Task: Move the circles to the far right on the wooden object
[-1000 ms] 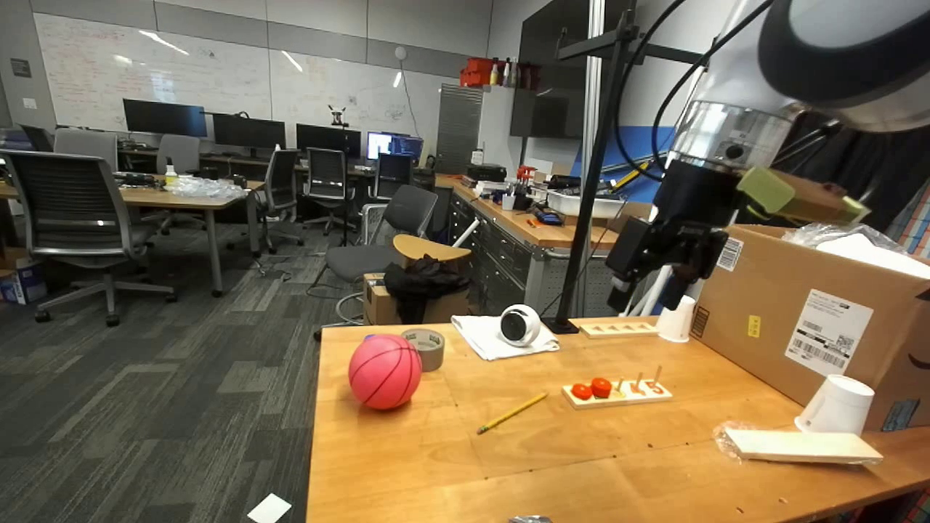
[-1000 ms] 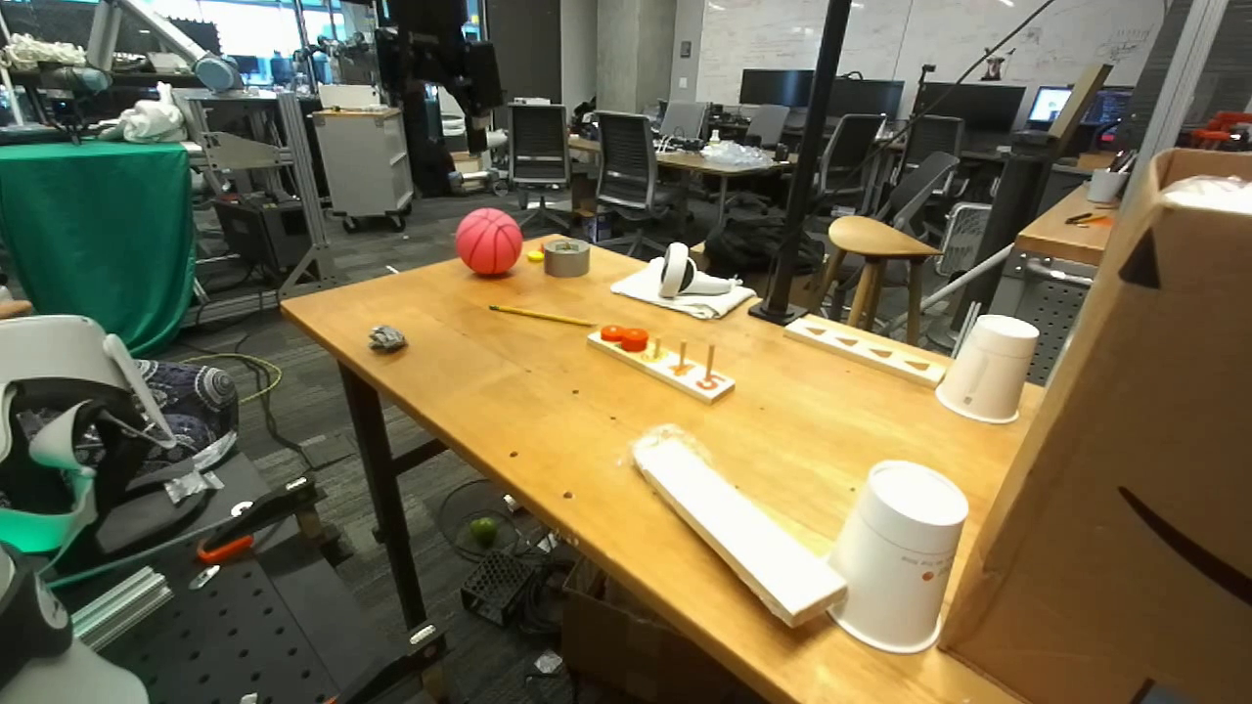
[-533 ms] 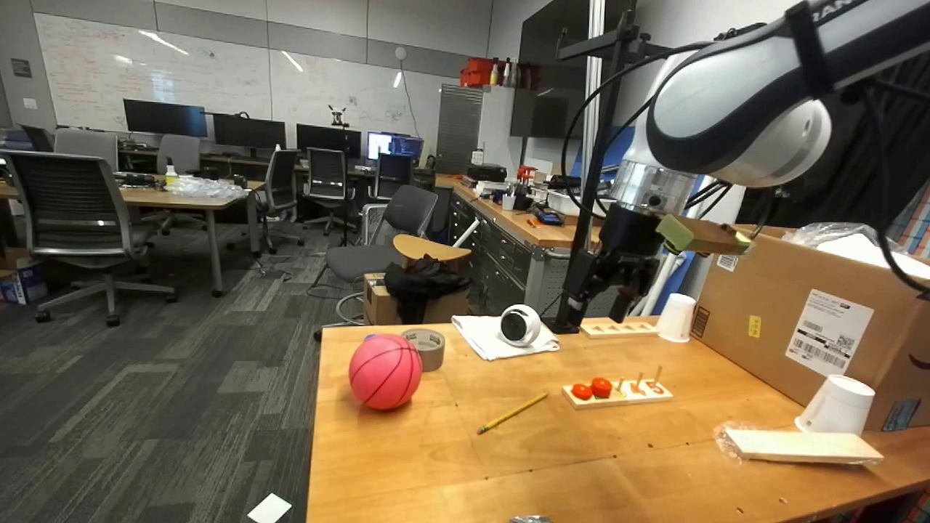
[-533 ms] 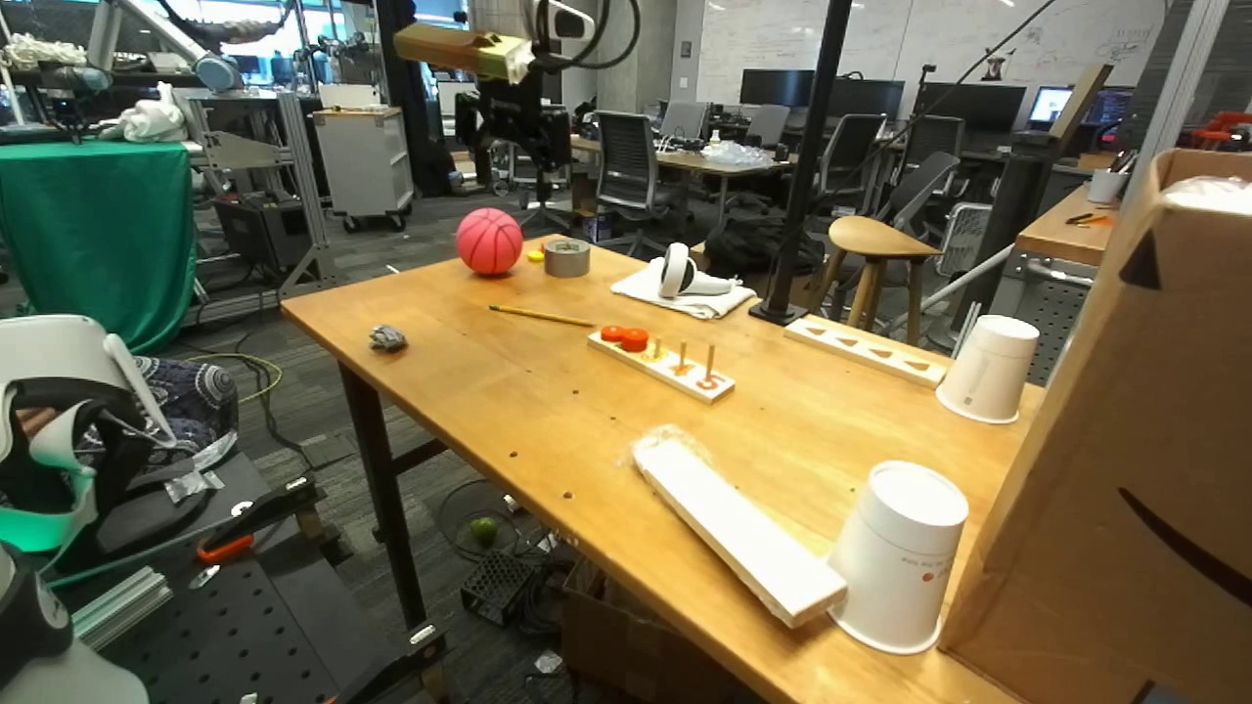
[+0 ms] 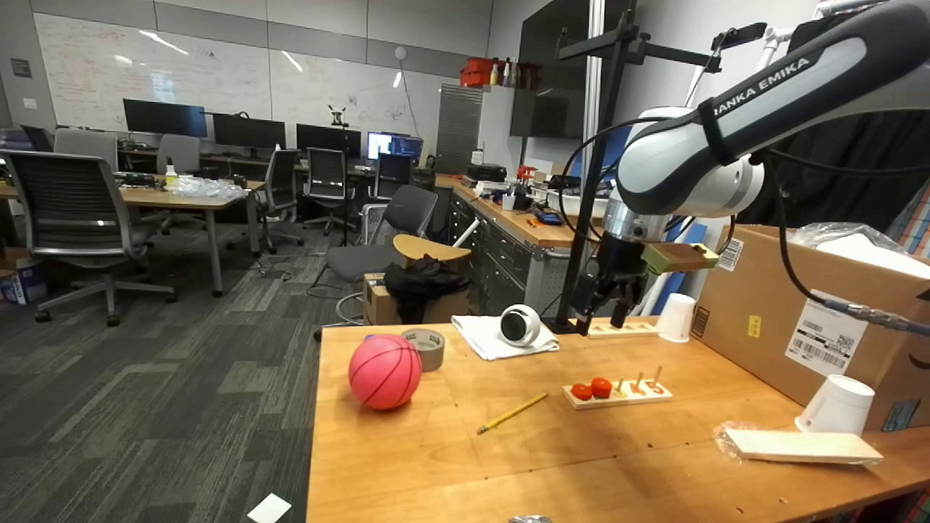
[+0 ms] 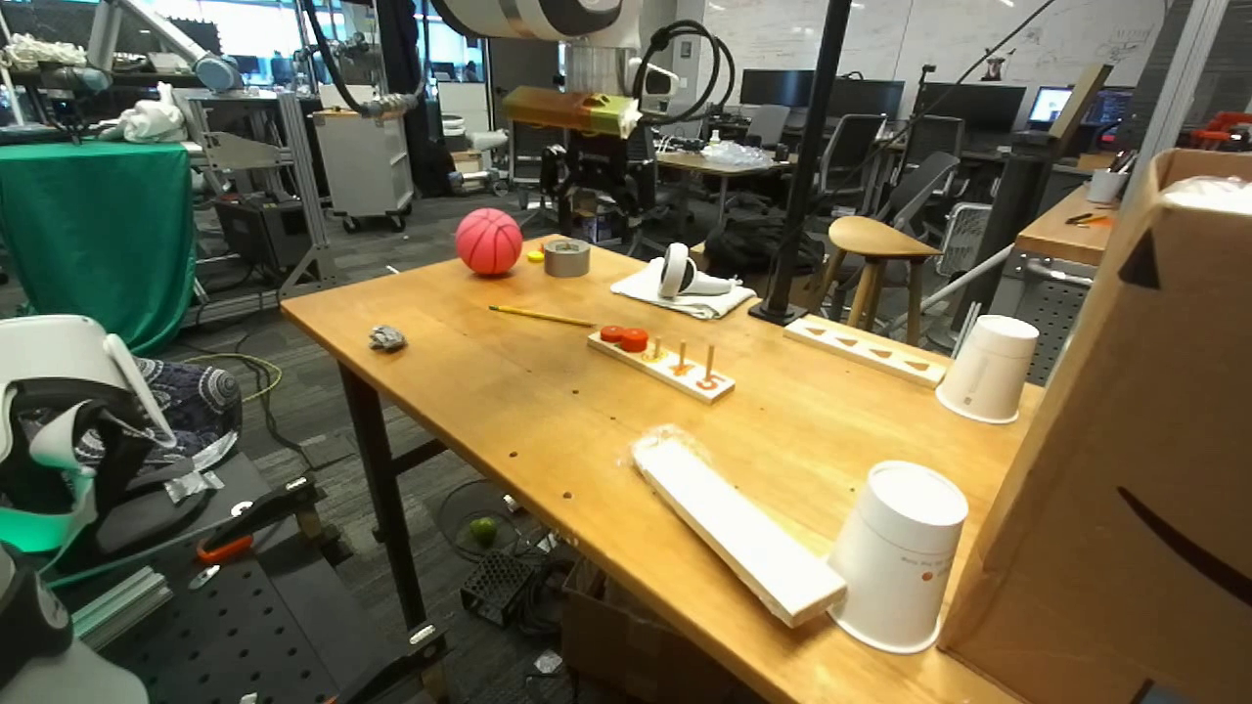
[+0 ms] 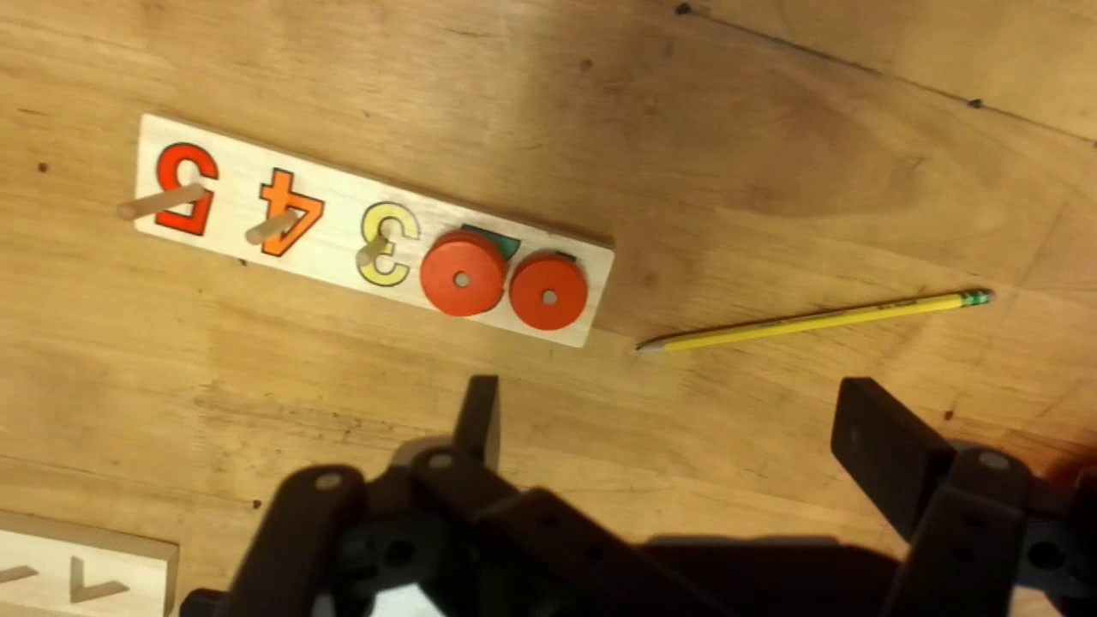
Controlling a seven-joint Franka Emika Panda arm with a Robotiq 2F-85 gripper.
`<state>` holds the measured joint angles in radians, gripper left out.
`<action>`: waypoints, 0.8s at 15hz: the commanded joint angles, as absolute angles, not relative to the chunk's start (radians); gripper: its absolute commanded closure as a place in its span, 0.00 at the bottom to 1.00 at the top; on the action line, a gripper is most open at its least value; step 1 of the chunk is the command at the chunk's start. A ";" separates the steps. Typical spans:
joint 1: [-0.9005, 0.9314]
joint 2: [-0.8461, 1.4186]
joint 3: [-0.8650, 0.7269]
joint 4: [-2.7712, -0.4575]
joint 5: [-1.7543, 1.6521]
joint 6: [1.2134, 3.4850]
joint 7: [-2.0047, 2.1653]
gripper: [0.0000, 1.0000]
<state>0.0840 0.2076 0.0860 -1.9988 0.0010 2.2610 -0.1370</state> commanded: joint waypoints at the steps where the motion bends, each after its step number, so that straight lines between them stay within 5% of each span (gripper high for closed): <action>1: 0.067 0.261 0.073 -1.939 -0.037 2.253 -0.169 0.00; 12: 0.037 0.350 0.066 -1.931 -0.044 2.277 -0.209 0.00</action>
<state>0.0435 0.3123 0.0693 -1.9679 -0.0317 2.2669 -0.1880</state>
